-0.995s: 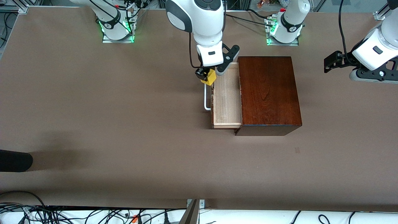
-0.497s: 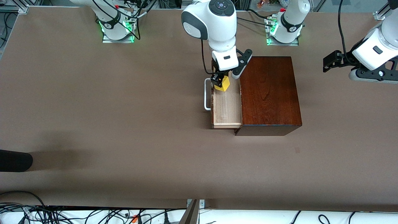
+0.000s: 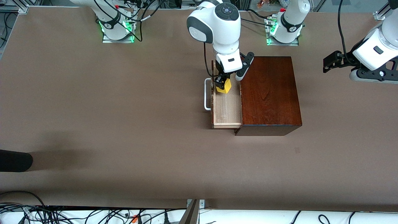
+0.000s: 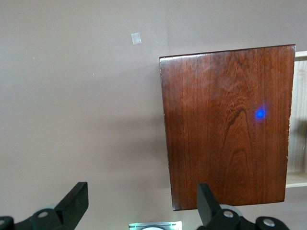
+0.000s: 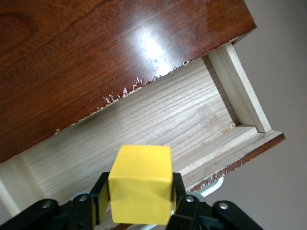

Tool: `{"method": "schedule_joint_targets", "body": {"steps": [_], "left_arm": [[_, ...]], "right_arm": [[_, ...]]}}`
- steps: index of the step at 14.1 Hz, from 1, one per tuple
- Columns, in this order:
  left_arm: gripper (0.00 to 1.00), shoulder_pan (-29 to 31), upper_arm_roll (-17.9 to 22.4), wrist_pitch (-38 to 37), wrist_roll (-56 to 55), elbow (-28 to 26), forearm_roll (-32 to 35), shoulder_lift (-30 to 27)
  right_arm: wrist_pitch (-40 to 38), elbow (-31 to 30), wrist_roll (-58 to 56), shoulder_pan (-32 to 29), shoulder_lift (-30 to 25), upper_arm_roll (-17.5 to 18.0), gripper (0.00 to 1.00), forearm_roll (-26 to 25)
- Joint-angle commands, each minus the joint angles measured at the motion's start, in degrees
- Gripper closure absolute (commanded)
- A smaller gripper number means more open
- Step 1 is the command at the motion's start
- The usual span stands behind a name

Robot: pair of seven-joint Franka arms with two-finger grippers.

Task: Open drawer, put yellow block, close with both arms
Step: 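Lower the cube into the drawer and open the right gripper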

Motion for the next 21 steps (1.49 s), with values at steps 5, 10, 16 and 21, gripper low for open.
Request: {"method": "schedule_joint_targets", "body": {"steps": [5,10,16,21], "left_arm": [[0.00,0.48,-0.25,0.45,-0.03,0.24,-1.52,-0.35],[0.00,0.48,-0.25,0.45,-0.11,0.94,-2.05,-0.27],[0.00,0.56,-0.25,0.80,-0.29,0.68,-2.14,-0.44],[0.00,-1.71,1.32,1.60,-0.38,0.24,-2.14,-0.44]], "right_arm": [[3.11,2.15,-3.17,1.02,3.24,-0.63,0.76,-3.10],[3.91,1.97,-3.18,1.02,4.12,-0.63,0.76,-3.71],[3.65,1.53,-3.18,1.11,4.99,-0.63,0.76,-5.38],[3.56,1.53,-3.18,1.38,5.26,-0.63,0.75,-5.47]]}}
